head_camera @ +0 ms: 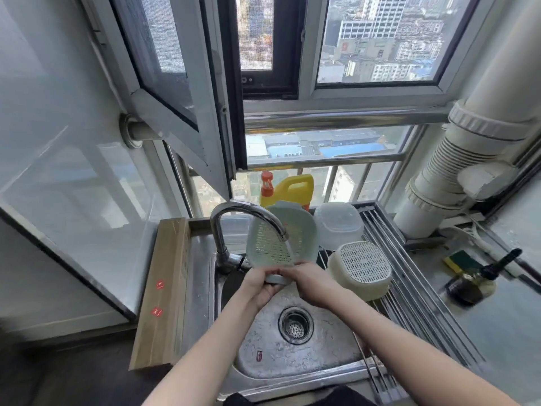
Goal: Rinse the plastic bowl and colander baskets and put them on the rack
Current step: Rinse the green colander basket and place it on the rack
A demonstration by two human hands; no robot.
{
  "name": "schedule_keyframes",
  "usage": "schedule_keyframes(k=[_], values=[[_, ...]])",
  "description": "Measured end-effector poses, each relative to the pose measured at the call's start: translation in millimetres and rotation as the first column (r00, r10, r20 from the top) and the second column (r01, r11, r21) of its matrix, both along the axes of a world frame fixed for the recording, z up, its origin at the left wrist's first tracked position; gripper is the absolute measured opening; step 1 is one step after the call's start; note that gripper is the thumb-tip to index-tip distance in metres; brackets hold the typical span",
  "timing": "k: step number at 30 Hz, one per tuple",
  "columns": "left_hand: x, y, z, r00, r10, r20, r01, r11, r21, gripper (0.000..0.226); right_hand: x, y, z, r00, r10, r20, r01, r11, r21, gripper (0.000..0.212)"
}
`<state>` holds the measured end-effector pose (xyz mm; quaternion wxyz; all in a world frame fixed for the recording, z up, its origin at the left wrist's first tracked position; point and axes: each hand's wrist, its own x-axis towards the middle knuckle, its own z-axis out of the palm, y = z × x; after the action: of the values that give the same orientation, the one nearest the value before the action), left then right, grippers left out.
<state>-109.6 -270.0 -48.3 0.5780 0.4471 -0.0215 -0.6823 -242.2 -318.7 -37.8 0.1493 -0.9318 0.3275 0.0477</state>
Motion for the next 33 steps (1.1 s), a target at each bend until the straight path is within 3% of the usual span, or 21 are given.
schedule_keyframes(k=[2,3,5,6,8,10,12,18,21,24,26,31,33], values=[[1,-2,-1,0.998,-0.014,-0.065,0.015,1.0,0.017,0.028,-5,0,8,1.0,0.017,-0.013,-0.018,1.0,-0.015,0.062],[3,-3,-3,0.996,-0.069,-0.056,0.071,0.997,0.038,0.043,-6,-1,10,0.999,0.025,-0.033,-0.026,0.998,-0.049,0.058],[6,-5,-6,0.974,-0.22,0.05,0.213,0.97,0.116,0.067,-8,-4,19,0.99,0.072,-0.124,-0.093,0.981,-0.169,0.046],[9,-5,-7,0.955,-0.265,0.135,0.239,0.954,0.181,0.068,-9,-6,24,0.98,0.097,-0.172,-0.134,0.966,-0.22,0.042],[16,-6,-14,0.914,-0.21,0.347,0.113,0.954,0.279,0.05,-13,-6,35,0.961,0.15,-0.234,-0.213,0.939,-0.27,0.033],[28,-10,-21,0.808,-0.119,0.577,-0.047,0.963,0.265,0.037,-18,-2,43,0.951,0.174,-0.257,-0.241,0.935,-0.259,0.027],[37,-10,-20,0.737,-0.13,0.663,-0.035,0.973,0.229,0.036,-26,-2,51,0.956,0.167,-0.242,-0.225,0.945,-0.237,0.026],[35,-9,-6,0.683,-0.287,0.672,0.177,0.957,0.229,0.013,-50,-15,68,0.944,0.126,-0.304,-0.155,0.985,-0.074,0.032],[28,-12,-13,0.663,-0.365,0.654,0.244,0.931,0.272,0.017,-54,-18,72,0.974,0.037,-0.223,-0.065,0.991,-0.118,0.021],[16,-14,-23,0.722,-0.284,0.63,0.155,0.955,0.253,0.031,-47,-18,76,0.955,-0.08,-0.286,0.038,0.988,-0.151,0.022],[7,-14,-23,0.743,-0.223,0.631,0.085,0.967,0.242,0.028,-40,-16,73,0.94,-0.104,-0.324,0.052,0.985,-0.165,0.024],[-6,-20,-29,0.872,-0.07,0.484,-0.052,0.971,0.233,0.03,-26,-6,51,0.94,-0.237,-0.247,0.209,0.968,-0.136,0.034],[-12,-20,-32,0.908,-0.064,0.413,-0.026,0.978,0.209,0.034,-17,-5,41,0.928,-0.27,-0.256,0.249,0.962,-0.114,0.031]])
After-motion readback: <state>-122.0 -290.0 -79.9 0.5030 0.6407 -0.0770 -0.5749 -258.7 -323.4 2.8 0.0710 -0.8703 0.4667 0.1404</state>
